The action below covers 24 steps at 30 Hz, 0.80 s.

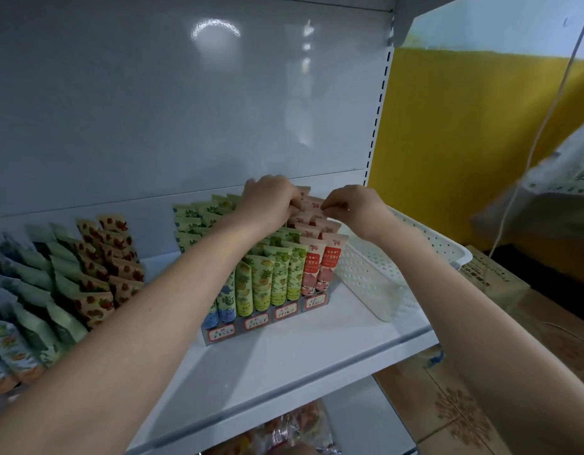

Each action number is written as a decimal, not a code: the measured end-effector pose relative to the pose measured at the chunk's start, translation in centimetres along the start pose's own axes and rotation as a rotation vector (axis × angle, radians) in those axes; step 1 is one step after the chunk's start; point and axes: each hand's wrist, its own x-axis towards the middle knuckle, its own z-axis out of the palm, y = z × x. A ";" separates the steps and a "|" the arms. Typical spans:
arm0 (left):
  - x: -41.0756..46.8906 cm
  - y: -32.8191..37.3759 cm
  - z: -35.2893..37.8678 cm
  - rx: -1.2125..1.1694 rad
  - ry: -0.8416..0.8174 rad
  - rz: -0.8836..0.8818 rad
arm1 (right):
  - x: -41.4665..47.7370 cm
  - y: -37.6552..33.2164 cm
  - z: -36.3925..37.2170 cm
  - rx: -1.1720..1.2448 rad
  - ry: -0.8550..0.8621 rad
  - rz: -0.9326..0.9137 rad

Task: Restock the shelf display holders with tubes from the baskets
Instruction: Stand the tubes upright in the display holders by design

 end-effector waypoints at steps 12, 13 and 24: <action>0.5 -0.6 0.1 0.003 0.020 0.018 | 0.1 -0.1 0.5 0.043 0.019 0.009; 0.6 -0.9 0.0 -0.034 0.058 0.003 | 0.1 0.0 0.4 0.056 0.039 0.006; 2.3 -1.9 0.1 0.013 0.021 -0.066 | 2.9 -0.4 0.4 0.041 -0.010 0.068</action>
